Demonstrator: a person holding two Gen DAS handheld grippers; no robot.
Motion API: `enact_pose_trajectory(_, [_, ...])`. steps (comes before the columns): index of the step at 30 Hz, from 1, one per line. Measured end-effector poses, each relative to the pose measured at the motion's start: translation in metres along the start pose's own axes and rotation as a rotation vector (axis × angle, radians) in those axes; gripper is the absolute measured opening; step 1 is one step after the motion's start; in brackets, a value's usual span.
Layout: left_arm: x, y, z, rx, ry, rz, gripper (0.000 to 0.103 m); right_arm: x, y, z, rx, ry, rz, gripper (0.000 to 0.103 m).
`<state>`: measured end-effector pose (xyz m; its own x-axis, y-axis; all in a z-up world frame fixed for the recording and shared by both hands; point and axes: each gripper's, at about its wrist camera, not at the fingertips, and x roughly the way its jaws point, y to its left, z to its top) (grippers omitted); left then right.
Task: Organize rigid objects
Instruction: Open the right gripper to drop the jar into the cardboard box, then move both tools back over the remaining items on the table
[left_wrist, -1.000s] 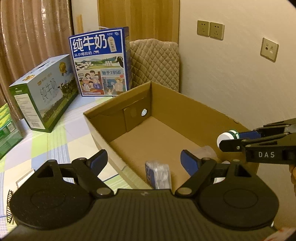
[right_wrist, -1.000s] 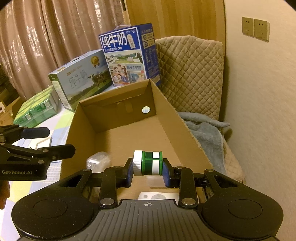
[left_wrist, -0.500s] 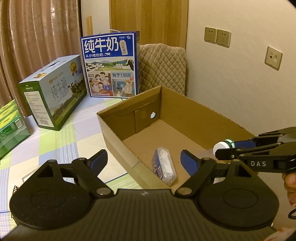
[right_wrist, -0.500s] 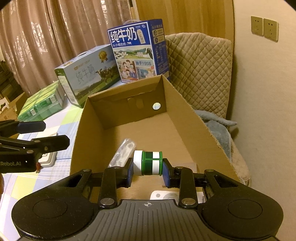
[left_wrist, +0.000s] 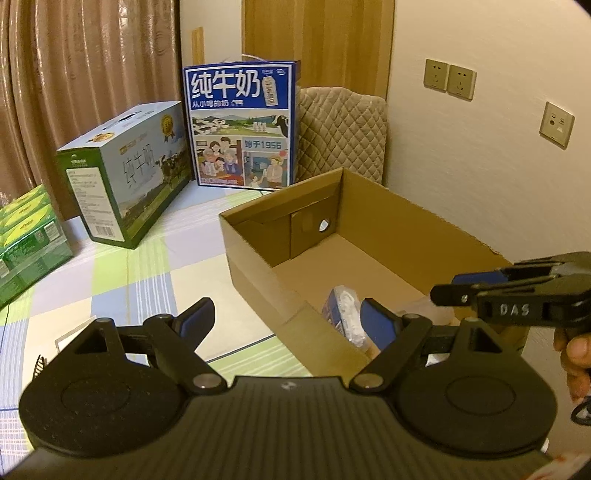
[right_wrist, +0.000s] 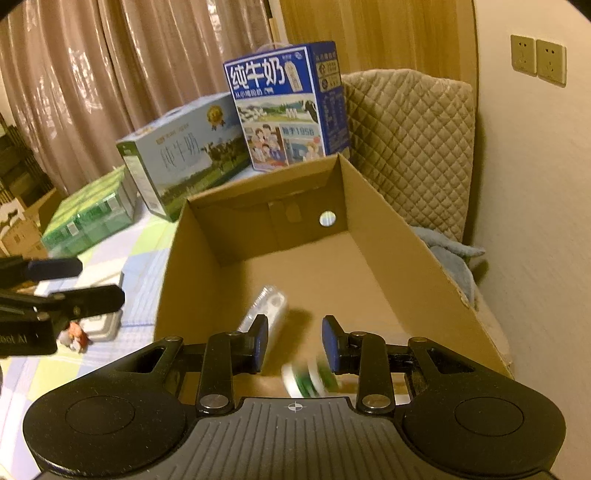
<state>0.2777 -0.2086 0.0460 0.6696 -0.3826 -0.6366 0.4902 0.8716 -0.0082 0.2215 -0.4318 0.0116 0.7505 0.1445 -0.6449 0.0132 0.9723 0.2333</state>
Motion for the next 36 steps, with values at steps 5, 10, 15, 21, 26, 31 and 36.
enact_pose_trajectory(5, [-0.006,0.009,-0.005,-0.016,0.0,0.01,0.083,-0.01,0.005,0.005,0.002,-0.028,0.002,0.03])
enact_pose_trajectory(10, [-0.018,0.017,-0.011,-0.033,0.001,0.021,0.083,-0.024,0.014,0.01,-0.003,-0.043,-0.002,0.03])
enact_pose_trajectory(15, [-0.043,0.027,-0.016,-0.056,-0.013,0.037,0.083,-0.044,0.031,0.013,-0.014,-0.067,0.001,0.03])
enact_pose_trajectory(21, [-0.083,0.044,-0.023,-0.091,-0.04,0.065,0.083,-0.073,0.062,0.013,-0.039,-0.099,0.029,0.031])
enact_pose_trajectory(26, [-0.122,0.068,-0.029,-0.115,-0.069,0.111,0.083,-0.091,0.095,0.013,-0.064,-0.122,0.071,0.031])
enact_pose_trajectory(31, [-0.162,0.101,-0.038,-0.141,-0.096,0.187,0.083,-0.1,0.132,0.01,-0.102,-0.143,0.121,0.036])
enact_pose_trajectory(36, [-0.194,0.138,-0.055,-0.183,-0.1,0.272,0.083,-0.099,0.159,0.003,-0.112,-0.15,0.161,0.05])
